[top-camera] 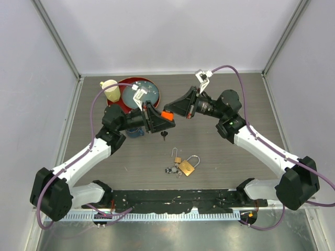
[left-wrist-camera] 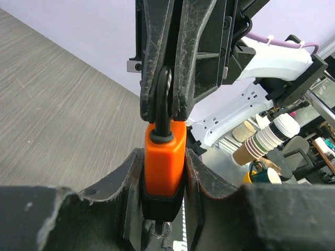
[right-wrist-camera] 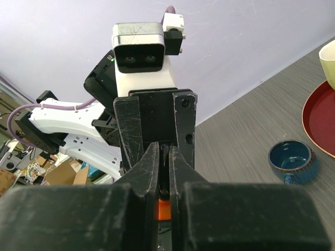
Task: Lock with the key
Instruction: Lock the lock.
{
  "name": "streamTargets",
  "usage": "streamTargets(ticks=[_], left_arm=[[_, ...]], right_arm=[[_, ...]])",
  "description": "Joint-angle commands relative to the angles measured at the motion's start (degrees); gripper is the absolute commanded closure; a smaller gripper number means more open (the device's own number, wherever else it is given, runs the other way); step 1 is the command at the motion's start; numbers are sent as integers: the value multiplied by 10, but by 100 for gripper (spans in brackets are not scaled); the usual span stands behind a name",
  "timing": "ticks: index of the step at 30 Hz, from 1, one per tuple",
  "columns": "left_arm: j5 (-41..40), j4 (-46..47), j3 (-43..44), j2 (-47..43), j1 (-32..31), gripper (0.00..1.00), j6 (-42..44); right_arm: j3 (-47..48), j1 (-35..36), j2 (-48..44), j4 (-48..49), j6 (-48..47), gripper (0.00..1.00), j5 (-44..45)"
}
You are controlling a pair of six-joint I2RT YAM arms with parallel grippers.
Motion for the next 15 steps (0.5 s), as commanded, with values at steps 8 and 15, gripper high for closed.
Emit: streamTargets(ticks=[8,15], left_arm=[[7,-27,52,-22,33,39,45],[25,-47,25,-66,82,29,37]], right_arm=[[31,2,-35,-54,-40,99,38],[31,1,-44,-69,-48,99,54]])
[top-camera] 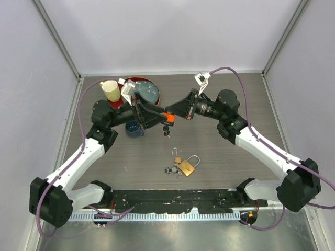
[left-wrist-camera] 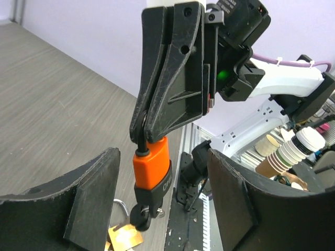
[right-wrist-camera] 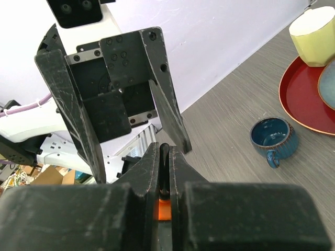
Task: Lock with the key
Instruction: Lock the lock.
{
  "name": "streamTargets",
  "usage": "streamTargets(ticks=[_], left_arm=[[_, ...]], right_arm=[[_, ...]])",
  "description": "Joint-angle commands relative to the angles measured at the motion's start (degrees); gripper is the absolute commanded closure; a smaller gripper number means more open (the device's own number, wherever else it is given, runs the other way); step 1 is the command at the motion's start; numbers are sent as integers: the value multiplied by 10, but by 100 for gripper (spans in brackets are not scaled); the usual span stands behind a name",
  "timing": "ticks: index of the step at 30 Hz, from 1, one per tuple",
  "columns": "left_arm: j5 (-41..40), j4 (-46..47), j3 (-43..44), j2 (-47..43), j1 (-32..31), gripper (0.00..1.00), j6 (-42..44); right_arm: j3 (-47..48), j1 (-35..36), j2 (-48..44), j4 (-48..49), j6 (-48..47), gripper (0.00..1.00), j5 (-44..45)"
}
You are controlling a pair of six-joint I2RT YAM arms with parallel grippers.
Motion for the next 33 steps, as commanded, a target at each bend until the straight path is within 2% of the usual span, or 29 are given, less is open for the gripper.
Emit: streamTargets(ticks=[1,7,13,18,24,30,33], left_arm=[[19,-8,-14,-44,26,29,6],[19,7,-80,-86,36,23,3],[16,107,-143,-100,35,18,-45],[4,154,-155,-77,20,17,-54],[-3,161,-141,-36,-27,17,-36],[-14,168,-143,-23,-48,22,-33],[-17,169,-145,-23,-49,33,-36]], right_arm=[[27,1,-34,25,-11,99,18],[27,1,-34,44,5,99,19],[28,1,-38,47,7,99,17],[26,1,-44,47,6,99,18],[22,1,-46,43,5,99,19],[21,1,-53,38,1,99,23],[20,1,-54,34,2,99,23]])
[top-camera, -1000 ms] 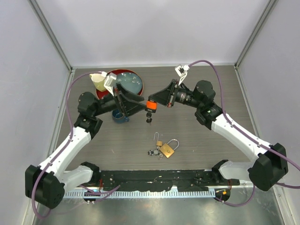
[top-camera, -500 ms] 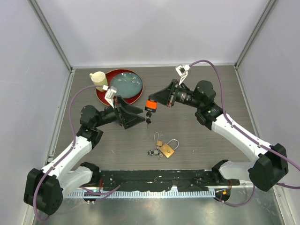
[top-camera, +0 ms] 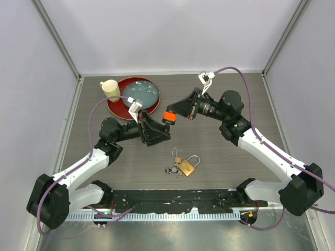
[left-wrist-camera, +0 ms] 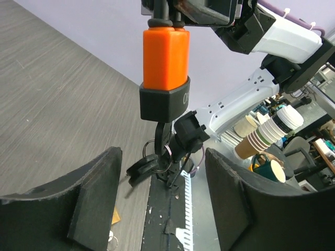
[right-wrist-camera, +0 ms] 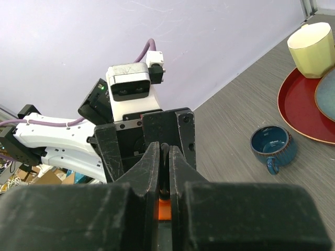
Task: Lock with the key
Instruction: Lock the lock.
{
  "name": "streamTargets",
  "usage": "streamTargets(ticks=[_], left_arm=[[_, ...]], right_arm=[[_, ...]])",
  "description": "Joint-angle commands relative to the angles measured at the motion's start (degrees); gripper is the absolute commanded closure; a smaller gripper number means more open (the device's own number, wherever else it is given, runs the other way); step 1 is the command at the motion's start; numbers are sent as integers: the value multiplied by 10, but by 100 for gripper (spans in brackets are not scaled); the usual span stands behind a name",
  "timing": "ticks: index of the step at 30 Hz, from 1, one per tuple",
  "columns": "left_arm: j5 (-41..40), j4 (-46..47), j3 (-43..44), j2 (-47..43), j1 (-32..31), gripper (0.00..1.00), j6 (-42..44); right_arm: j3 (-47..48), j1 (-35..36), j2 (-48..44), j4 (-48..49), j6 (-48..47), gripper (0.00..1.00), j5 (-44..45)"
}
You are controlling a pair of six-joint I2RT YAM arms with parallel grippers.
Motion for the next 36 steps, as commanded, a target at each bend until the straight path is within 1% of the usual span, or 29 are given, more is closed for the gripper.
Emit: streamTargets(ticks=[1,3,4,5,6,8,9,12,21,28,36], left_arm=[[-14,42,10,-3,-4,43,9],[-19,49,1,-3,-5,55,10],[-20,51,-3,-3,-5,64,8],[-20,53,-4,-3,-5,70,4],[-19,53,-5,-3,-7,79,2],[-19,54,-8,-4,-6,87,2],[-21,55,-10,-4,-7,93,3],[-26,53,-15,-9,-6,100,3],[-27,32,-29,-26,-7,100,8],[-32,38,-63,-41,-8,100,-4],[-35,41,-92,-55,-25,100,-12]], right_arm=[[19,1,-29,43,5,99,9],[14,1,-31,46,5,99,11],[13,1,-32,46,5,99,12],[13,1,-32,45,5,99,12],[14,1,-33,43,6,99,12],[13,1,-34,43,6,99,11],[12,1,-35,44,5,99,12],[11,1,-34,43,5,99,14],[9,1,-36,43,4,99,25],[4,0,-36,53,9,99,40],[-5,-7,-35,74,22,99,50]])
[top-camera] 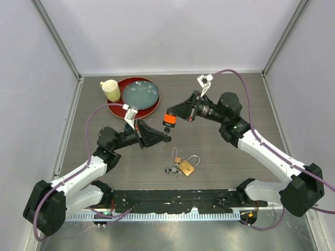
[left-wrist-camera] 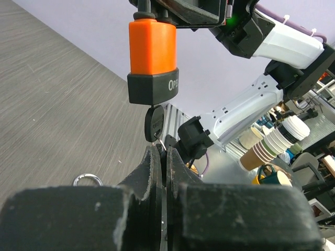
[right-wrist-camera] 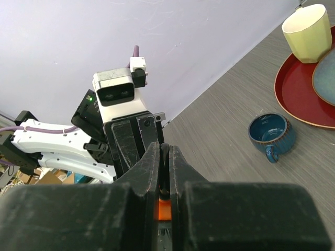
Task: Lock with the key
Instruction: Lock the lock.
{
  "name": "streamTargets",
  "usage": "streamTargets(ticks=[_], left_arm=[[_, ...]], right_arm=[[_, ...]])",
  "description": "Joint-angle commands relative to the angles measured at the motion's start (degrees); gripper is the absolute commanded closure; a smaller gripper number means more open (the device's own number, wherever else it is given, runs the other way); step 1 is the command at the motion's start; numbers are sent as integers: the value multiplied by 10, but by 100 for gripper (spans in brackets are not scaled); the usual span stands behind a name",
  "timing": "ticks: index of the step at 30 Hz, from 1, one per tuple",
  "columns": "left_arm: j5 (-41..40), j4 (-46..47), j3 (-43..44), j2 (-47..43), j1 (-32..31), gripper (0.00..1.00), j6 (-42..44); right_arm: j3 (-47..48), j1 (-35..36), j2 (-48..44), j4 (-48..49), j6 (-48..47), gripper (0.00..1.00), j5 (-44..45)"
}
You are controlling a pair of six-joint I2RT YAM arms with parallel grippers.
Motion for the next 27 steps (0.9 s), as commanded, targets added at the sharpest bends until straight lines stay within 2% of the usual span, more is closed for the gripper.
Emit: streamTargets(ticks=[1,14,18,23,27], left_arm=[[10,-4,-32,-12,-14,100,-4],[6,4,-52,-15,-16,100,1],[1,-34,-37,-20,-16,100,19],[-18,-38,-30,-7,-16,100,25],[-41,-99,-2,19,-16,100,46]], right_arm=[[9,-9,-27,94,21,99,35],[0,-19,-33,123,44,99,42],[0,-21,-31,122,44,99,35],[0,-25,-33,92,26,99,35],[-9,-32,-28,67,15,99,31]])
